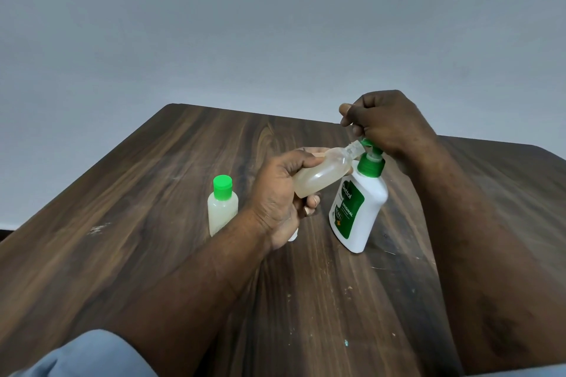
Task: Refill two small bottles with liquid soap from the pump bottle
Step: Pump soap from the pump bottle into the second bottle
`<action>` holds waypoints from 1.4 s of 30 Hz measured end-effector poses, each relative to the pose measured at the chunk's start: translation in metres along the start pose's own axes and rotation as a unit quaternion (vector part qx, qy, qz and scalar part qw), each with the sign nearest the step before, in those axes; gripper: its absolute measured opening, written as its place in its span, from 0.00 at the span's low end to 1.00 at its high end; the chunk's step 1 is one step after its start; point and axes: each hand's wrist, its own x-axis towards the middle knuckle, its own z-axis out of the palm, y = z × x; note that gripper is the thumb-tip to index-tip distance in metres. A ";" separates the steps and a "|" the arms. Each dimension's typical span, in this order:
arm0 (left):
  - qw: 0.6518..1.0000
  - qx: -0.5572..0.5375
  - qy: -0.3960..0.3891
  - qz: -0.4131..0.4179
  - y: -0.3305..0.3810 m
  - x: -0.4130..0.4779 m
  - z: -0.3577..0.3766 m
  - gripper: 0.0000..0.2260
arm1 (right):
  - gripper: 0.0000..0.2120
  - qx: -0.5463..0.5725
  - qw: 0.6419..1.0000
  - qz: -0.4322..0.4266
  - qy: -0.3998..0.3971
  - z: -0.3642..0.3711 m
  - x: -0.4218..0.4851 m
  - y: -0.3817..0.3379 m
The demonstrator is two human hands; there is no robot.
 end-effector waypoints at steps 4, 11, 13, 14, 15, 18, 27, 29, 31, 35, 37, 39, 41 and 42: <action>1.000 0.001 -0.002 0.002 0.001 -0.001 0.001 0.24 | 0.13 -0.013 1.000 0.012 -0.020 0.006 0.000 -0.001; 1.000 0.000 0.005 -0.002 0.000 0.000 0.001 0.26 | 0.13 -0.002 1.000 0.014 -0.018 0.003 0.001 0.001; 1.000 0.003 0.006 0.000 0.000 -0.001 0.001 0.26 | 0.14 0.006 1.000 0.003 -0.008 0.000 0.001 0.001; 1.000 0.004 0.005 0.001 0.001 -0.001 0.001 0.26 | 0.14 0.009 1.000 -0.002 0.000 -0.001 0.001 0.001; 1.000 0.005 0.004 0.002 0.001 -0.002 0.001 0.26 | 0.14 0.013 1.000 -0.004 0.004 -0.001 0.001 0.001; 1.000 0.003 -0.001 0.000 0.002 -0.002 0.002 0.25 | 0.14 0.016 1.000 -0.002 -0.005 0.002 0.001 0.000; 1.000 0.002 0.009 -0.002 0.000 0.001 0.000 0.27 | 0.14 -0.006 1.000 0.015 -0.010 0.005 -0.003 -0.001; 1.000 0.002 0.012 0.000 0.000 0.000 0.000 0.27 | 0.14 -0.003 1.000 0.008 -0.002 0.003 -0.003 -0.002; 1.000 0.002 0.012 0.001 0.001 0.000 0.000 0.27 | 0.14 -0.001 1.000 -0.002 0.015 0.000 -0.002 -0.003; 1.000 0.004 0.011 0.000 0.000 0.000 0.000 0.27 | 0.14 -0.006 1.000 0.002 0.012 0.002 -0.003 -0.004; 1.000 0.002 0.012 0.001 -0.001 0.000 -0.001 0.27 | 0.14 -0.021 1.000 0.011 0.002 0.004 -0.004 -0.005; 1.000 0.000 0.011 0.002 -0.001 0.001 -0.001 0.27 | 0.14 -0.018 1.000 0.019 -0.007 0.005 -0.003 -0.003; 1.000 0.002 0.010 0.004 -0.001 0.000 0.000 0.27 | 0.13 -0.015 1.000 0.023 -0.009 0.005 -0.004 -0.003; 1.000 0.003 0.011 0.004 -0.001 0.000 0.000 0.27 | 0.13 -0.015 1.000 0.023 -0.010 0.005 -0.004 -0.003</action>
